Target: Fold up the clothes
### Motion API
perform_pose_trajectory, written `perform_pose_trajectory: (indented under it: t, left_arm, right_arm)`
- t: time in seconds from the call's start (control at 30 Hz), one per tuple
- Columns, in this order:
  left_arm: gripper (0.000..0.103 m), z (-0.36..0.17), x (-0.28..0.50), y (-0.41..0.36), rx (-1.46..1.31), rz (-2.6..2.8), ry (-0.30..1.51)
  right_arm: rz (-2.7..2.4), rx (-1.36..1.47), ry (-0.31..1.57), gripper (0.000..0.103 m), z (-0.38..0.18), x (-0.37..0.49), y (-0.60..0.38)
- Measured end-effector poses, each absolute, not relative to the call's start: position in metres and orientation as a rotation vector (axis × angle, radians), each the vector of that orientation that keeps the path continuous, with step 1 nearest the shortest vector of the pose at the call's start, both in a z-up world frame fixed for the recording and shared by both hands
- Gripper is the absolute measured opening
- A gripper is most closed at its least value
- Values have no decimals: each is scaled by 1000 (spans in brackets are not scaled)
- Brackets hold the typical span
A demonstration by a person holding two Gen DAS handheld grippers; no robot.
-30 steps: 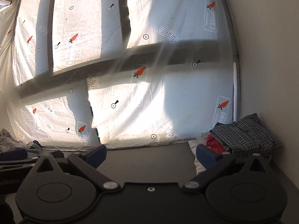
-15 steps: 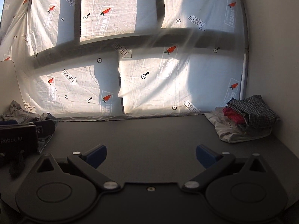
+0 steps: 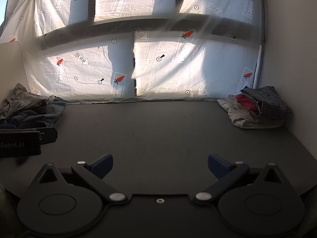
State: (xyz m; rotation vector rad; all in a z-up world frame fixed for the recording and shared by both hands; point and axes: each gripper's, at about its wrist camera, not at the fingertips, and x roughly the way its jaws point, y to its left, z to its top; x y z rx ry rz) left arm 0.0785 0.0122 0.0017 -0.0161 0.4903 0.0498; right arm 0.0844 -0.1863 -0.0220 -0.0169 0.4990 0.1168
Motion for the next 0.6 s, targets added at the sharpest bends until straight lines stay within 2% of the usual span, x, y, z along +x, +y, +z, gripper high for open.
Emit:
perform_pose_trajectory:
  t: [0.6]
  left_arm:
    - [103, -1, 75, 17, -22, 48, 492]
  right_arm:
    - [135, -32, 490, 103, -21, 86, -180]
